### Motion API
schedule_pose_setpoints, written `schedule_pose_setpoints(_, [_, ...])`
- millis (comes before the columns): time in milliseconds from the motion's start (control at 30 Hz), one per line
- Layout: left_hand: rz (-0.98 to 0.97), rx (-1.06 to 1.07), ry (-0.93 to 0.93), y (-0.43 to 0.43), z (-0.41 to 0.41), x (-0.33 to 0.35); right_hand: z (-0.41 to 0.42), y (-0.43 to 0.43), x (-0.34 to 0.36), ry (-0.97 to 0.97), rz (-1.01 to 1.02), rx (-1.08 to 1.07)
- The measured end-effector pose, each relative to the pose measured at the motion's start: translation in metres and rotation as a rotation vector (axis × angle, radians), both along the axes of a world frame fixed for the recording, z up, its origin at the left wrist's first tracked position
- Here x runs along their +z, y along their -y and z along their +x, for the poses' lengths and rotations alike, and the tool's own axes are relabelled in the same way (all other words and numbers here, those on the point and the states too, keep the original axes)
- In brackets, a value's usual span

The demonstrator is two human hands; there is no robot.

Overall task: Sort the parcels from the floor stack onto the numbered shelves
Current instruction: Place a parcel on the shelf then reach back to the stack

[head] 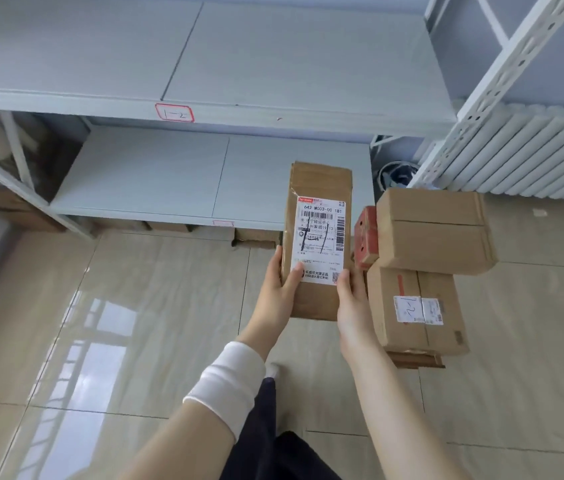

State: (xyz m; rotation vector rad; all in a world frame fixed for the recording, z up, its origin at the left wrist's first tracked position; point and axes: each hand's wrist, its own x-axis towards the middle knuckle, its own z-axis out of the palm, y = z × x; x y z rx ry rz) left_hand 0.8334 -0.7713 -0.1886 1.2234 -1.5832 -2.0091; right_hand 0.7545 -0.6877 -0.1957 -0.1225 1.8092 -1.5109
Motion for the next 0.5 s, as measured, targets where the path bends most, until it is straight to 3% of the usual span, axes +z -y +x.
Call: schedule_pose_setpoints(500, [-0.223,0.147,-0.215,0.029,0.073,0.091,0.065,0.041,0.098,-0.191,-0.277,0.081])
